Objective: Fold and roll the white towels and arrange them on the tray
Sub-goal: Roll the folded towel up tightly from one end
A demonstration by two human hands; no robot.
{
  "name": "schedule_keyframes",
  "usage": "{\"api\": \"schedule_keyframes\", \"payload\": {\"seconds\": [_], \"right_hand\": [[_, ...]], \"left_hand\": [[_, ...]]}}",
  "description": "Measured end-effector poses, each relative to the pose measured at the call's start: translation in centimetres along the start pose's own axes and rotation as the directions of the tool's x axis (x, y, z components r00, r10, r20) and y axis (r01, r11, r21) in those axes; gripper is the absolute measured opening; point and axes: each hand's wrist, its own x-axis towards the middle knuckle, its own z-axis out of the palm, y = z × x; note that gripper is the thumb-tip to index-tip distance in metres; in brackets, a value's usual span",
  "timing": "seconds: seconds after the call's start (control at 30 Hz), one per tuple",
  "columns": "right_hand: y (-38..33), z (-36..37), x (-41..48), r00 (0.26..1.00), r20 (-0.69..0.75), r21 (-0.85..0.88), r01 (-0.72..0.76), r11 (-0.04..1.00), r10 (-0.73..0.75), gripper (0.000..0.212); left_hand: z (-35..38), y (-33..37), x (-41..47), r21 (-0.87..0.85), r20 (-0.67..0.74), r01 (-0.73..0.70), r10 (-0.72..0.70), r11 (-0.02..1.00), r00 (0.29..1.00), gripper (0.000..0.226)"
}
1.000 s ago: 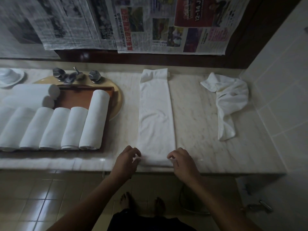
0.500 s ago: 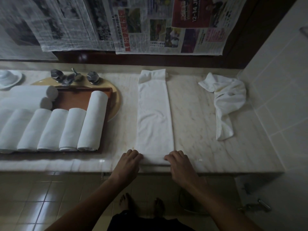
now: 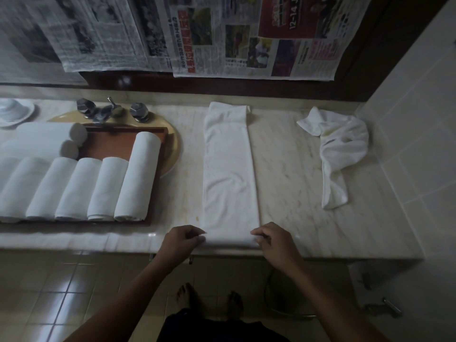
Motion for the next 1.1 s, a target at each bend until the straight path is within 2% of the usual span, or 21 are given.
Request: {"api": "schedule_keyframes", "payload": {"seconds": [0.1,0.2,0.23,0.3,0.37,0.4,0.47,0.67,0.83,0.93,1.0,1.1], "right_hand": [[-0.5,1.2,0.2,0.995,-0.087,-0.043,0.047,0.998,-0.051,0.027],[-1.1,2.4,-0.1,0.979,-0.083,-0.168,0.168,0.971,-0.184,0.043],[-1.1,2.7,-0.2,0.971,-0.078,-0.205,0.208,0.956,-0.228,0.044],[-1.1,3.1,-0.6,0.956,-0.082,-0.244,0.253,0.936,-0.28,0.042],[-1.0,3.4,-0.9,0.954,-0.071,-0.271,0.261,0.927,-0.29,0.041],[-1.0,3.5,-1.1,0.955,-0.061,-0.287,0.26,0.922,-0.289,0.04],[-1.4,3.5,-1.5,0.955,-0.029,-0.322,0.271,0.907,-0.295,0.04],[-1.9,2.9,-1.2,0.967,0.048,-0.388,0.251,0.887,-0.252,0.049],[-1.9,2.3,-0.4,0.958,0.104,-0.435,0.286,0.853,-0.268,0.056],[-1.8,1.5,-0.2,0.959,0.146,-0.425,0.283,0.86,-0.243,0.061],[-2.1,1.0,-0.4,0.967,0.137,-0.385,0.251,0.888,-0.213,0.052],[-1.8,0.2,-0.2,0.986,0.127,-0.222,0.131,0.966,-0.104,0.033]], "left_hand": [[0.5,0.4,0.2,-0.048,-0.015,0.062,-0.063,0.997,0.998,0.008],[1.1,0.9,0.2,0.056,-0.085,0.054,-0.049,0.997,0.995,0.005],[1.4,1.0,0.1,0.12,-0.139,0.01,0.007,0.993,0.99,0.006],[2.3,1.0,-0.1,0.298,-0.183,-0.226,0.288,0.927,0.94,0.013],[3.3,0.5,-0.3,0.489,-0.012,-0.468,0.541,0.737,0.841,0.025],[3.7,0.1,-0.3,0.547,0.071,-0.528,0.592,0.65,0.803,0.032],[4.3,-0.6,-0.4,0.587,0.133,-0.547,0.595,0.597,0.792,0.043],[4.4,-0.7,-0.4,0.627,0.134,-0.529,0.589,0.572,0.797,0.046],[3.4,-0.3,0.8,0.637,0.171,-0.566,0.62,0.523,0.765,0.05],[2.8,-0.2,0.6,0.601,0.142,-0.545,0.593,0.585,0.793,0.049],[2.3,-0.2,0.3,0.528,0.104,-0.505,0.538,0.683,0.836,0.043],[1.2,0.2,-0.2,0.33,0.048,-0.382,0.389,0.863,0.92,0.022]]}}
